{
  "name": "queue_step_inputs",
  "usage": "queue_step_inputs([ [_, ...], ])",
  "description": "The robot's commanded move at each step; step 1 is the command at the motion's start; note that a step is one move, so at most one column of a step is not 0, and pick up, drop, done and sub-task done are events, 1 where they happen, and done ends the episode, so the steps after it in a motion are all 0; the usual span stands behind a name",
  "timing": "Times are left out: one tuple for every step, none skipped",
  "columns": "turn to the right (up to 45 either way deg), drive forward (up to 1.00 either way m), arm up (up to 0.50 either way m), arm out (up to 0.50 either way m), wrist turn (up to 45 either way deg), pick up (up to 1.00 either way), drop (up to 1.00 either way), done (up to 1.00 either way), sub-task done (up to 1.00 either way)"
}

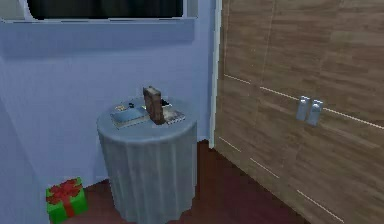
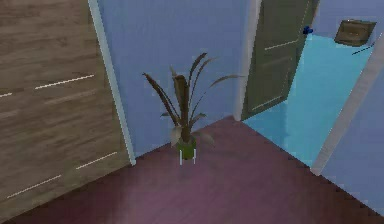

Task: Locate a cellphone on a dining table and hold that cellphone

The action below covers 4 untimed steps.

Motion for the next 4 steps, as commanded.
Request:
queue_step_inputs([
  [0.0, 0.30, 0.00, 0.00, 0.0, 0.00, 0.00, 0.00, 0.00],
  [-33.0, 0.00, 0.00, 0.00, 0.0, 0.00, 0.00, 0.00, 0.00],
  [0.0, 0.40, 0.00, 0.00, 0.0, 0.00, 0.00, 0.00, 0.00],
  [-45.0, 0.00, 0.00, 0.00, 0.0, 0.00, 0.00, 0.00, 0.00],
])
